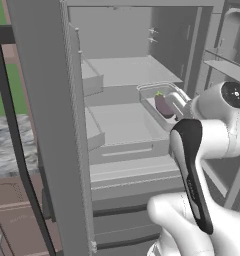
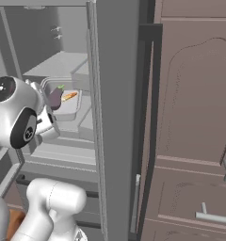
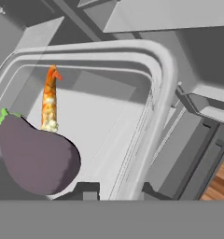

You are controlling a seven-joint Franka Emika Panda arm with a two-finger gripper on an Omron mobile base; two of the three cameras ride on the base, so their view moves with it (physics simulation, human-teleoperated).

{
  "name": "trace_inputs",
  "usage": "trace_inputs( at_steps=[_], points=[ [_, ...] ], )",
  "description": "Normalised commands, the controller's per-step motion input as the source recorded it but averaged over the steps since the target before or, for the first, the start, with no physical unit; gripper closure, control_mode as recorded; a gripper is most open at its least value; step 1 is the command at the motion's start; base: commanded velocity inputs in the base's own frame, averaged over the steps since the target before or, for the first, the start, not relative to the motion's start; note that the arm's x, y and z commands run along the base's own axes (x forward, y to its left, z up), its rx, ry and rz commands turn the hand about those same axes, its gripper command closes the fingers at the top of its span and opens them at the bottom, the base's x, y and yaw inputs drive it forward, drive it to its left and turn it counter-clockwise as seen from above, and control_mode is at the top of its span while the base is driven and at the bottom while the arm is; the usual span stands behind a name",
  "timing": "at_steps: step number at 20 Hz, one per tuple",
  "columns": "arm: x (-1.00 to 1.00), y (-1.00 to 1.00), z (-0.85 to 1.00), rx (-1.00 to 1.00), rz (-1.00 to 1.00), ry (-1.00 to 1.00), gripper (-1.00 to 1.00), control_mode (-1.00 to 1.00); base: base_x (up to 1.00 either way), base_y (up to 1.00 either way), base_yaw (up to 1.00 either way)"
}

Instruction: Place the tupperware containing the shrimp and eggplant meal in the microwave. Close the microwave door and press the start button to reheat the meal.

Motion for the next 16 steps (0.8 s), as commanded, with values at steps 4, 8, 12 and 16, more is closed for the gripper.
trace_inputs(
  at_steps=[4,8,12,16],
  points=[
    [0.00,-0.02,0.00,0.00,0.00,0.00,1.00,-1.00,0.00,0.00,0.00],
    [0.00,-0.01,0.00,0.00,0.00,0.00,1.00,-1.00,0.00,0.00,0.00],
    [0.00,0.00,0.00,0.00,0.00,0.00,1.00,-1.00,0.00,0.00,0.00],
    [0.00,0.00,0.00,0.00,0.00,0.00,1.00,1.00,-0.10,0.00,0.00]
  ],
)
